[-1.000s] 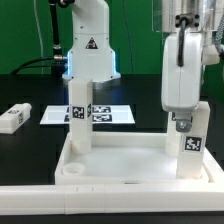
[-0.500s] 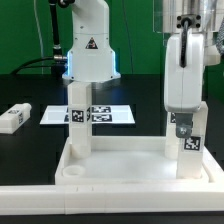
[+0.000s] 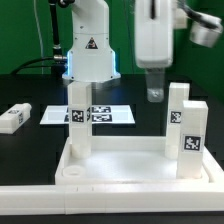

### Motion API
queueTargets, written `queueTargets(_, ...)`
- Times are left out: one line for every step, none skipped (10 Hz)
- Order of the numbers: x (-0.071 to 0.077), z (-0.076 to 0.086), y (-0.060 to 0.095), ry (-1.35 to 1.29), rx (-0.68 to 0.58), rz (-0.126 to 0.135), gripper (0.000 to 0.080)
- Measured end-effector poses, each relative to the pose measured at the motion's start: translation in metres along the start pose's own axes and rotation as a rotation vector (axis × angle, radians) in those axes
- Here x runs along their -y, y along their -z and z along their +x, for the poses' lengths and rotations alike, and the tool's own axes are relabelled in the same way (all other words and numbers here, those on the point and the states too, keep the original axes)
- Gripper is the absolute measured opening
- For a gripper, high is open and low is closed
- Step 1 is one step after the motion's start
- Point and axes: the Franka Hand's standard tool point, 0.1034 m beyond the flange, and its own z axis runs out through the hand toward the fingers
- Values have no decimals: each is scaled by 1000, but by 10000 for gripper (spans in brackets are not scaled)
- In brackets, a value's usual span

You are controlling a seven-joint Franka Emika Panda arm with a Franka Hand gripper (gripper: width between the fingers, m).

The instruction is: Assemble desk

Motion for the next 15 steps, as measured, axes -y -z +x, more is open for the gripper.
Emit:
queueTargets(0, 0, -1, 3, -1, -1, 649)
queueTargets(0, 0, -1, 3, -1, -1, 649)
queueTargets(0, 0, -1, 3, -1, -1, 649)
queueTargets(-1, 0, -1, 3, -1, -2, 649)
queueTargets(-1, 0, -1, 3, -2, -2, 649)
queueTargets(-2, 4, 0, 67, -1, 15, 649)
queueTargets(-18, 20, 4, 138, 5, 34, 649)
queueTargets(-35, 37, 15, 178, 23, 25, 649)
queueTargets(-40, 53, 28, 279, 34, 35, 649)
queueTargets(-37, 67, 37, 405, 34, 48, 649)
queueTargets(-32, 77, 43, 471, 32, 61, 649)
queueTargets(-24, 77, 48, 516, 28, 75, 649)
queueTargets(-26, 76, 46, 605, 24, 72, 649)
queueTargets(-26, 77, 46, 669, 22, 72, 649)
queueTargets(-26, 77, 46, 727, 19, 73, 649)
